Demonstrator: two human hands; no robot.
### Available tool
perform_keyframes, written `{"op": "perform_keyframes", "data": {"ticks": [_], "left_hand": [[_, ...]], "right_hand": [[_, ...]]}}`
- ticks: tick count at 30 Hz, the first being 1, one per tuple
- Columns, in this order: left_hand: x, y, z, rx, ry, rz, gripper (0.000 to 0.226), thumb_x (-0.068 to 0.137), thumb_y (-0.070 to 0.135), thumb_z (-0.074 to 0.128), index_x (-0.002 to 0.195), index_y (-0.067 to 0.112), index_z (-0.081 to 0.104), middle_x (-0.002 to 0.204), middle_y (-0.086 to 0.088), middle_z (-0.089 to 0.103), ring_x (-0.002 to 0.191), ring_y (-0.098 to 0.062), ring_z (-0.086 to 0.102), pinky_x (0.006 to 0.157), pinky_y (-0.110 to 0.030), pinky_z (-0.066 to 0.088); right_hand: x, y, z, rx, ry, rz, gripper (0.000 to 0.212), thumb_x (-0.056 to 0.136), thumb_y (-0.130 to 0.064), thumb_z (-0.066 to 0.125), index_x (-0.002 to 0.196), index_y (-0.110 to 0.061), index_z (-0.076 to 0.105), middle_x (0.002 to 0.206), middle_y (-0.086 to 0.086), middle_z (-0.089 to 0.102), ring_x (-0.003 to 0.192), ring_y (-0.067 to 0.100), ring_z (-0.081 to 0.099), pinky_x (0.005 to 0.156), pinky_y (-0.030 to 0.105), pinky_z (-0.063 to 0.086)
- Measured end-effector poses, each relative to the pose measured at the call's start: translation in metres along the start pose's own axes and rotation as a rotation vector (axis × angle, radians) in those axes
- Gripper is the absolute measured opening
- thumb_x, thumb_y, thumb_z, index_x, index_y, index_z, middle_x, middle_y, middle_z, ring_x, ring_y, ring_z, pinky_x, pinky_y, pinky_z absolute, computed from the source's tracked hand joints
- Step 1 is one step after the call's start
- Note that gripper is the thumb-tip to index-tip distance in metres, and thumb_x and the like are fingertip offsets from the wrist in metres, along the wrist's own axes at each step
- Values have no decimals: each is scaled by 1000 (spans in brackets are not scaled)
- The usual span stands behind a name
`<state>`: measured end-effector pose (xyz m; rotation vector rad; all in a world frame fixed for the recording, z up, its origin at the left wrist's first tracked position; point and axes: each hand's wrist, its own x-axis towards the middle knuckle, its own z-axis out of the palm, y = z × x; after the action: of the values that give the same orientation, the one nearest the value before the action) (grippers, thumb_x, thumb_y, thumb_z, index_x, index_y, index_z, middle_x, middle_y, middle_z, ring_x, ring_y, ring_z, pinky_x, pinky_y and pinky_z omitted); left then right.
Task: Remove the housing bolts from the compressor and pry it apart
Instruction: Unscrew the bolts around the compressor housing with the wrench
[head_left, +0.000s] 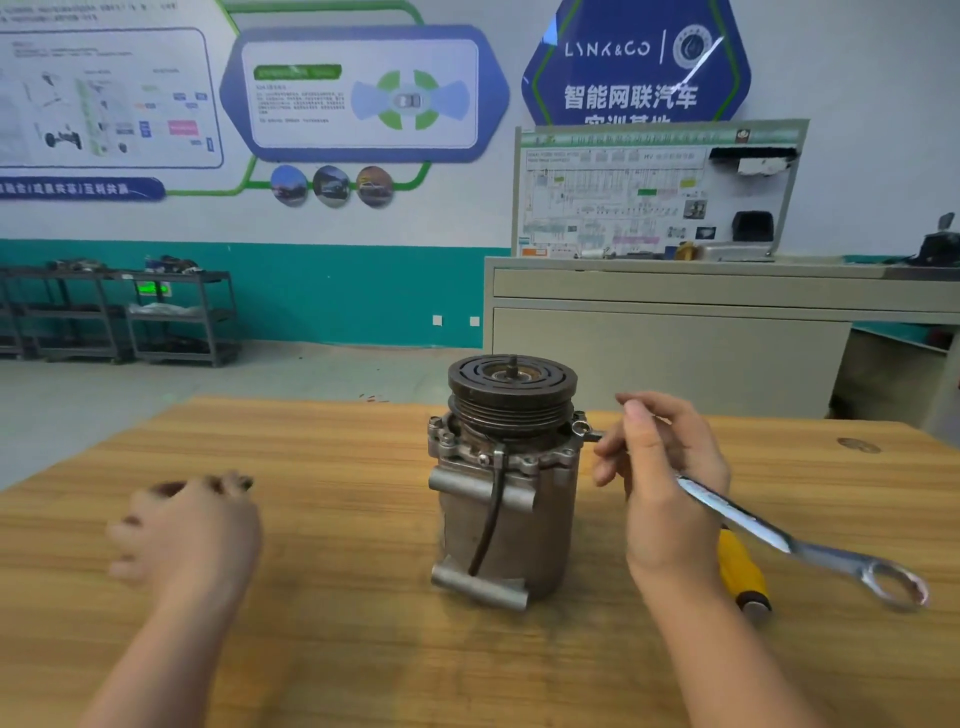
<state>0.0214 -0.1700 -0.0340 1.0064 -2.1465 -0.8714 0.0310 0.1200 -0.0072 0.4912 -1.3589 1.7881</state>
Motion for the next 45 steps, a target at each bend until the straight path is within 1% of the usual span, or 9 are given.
{"op": "perform_keyframes", "data": {"ticks": [11, 16, 19, 23, 27, 30, 34, 40, 45], "left_hand": [[29, -60, 8, 290, -100, -39, 35, 95, 46, 51, 108, 23, 73, 118, -17, 62, 118, -34, 45, 95, -40, 31], [25, -55, 8, 291, -32, -20, 42, 97, 47, 45, 117, 19, 69, 130, -14, 58, 128, -33, 37, 102, -42, 29], [9, -28, 8, -36, 31, 350, 38, 99, 35, 48, 125, 12, 62, 137, -13, 53, 127, -33, 41, 106, -47, 33], [-28, 53, 20, -635, -530, 627, 33, 102, 36, 37, 125, 23, 56, 118, 12, 61, 108, -2, 55, 87, -18, 44], [-36, 115, 47, -960, -1069, 268, 35, 103, 33, 38, 104, 14, 68, 104, -7, 74, 101, -21, 67, 81, -28, 52], [-36, 124, 59, -971, -1208, 152, 30, 88, 33, 55, 93, 7, 70, 87, -13, 75, 78, -22, 72, 64, -30, 57], [-41, 117, 64, -1103, -1151, 121, 29, 89, 25, 53, 79, 10, 75, 81, -12, 74, 77, -23, 71, 62, -29, 56], [-87, 98, 38, -736, -478, 457, 39, 105, 27, 26, 89, 21, 61, 91, 6, 62, 84, 6, 54, 80, -12, 42], [-154, 63, 23, -308, -80, 542, 62, 94, 59, 12, 139, 21, 31, 139, -7, 42, 126, -24, 30, 102, -49, 27]], "right_hand": [[1, 6, 0, 61, 51, 77, 25, 88, -18, 52, 72, -27, 68, 62, 1, 61, 50, 17, 54, 49, 24, 47], [1, 1, -1, 176, 96, 51, 15, 89, -14, 49, 89, -19, 63, 66, 3, 65, 54, 18, 59, 56, 25, 51], [2, -1, -1, 321, 55, 101, 17, 88, -15, 45, 103, -13, 53, 71, 6, 69, 60, 20, 65, 62, 27, 55], [-2, -9, 7, 583, 3, 350, 23, 94, -20, 39, 93, -11, 60, 64, 12, 66, 48, 22, 60, 50, 24, 51], [-8, -17, 14, 737, -64, 635, 31, 81, -25, 44, 66, -10, 66, 46, 10, 53, 27, 16, 43, 33, 16, 37], [-27, -18, 26, 722, -227, 658, 28, 82, -25, 46, 66, -10, 64, 46, 15, 53, 26, 18, 44, 32, 19, 39], [-50, -13, 42, 537, -392, 402, 19, 80, -24, 54, 73, -8, 62, 57, 26, 57, 41, 29, 55, 45, 27, 46], [-28, -3, 22, 445, 1, 342, 40, 91, -23, 37, 58, -16, 59, 43, 11, 46, 34, 18, 38, 42, 16, 32], [12, -4, -6, 590, 435, 527, 52, 100, -32, 38, 55, -15, 58, 46, 5, 45, 33, 16, 35, 39, 14, 29]]}}
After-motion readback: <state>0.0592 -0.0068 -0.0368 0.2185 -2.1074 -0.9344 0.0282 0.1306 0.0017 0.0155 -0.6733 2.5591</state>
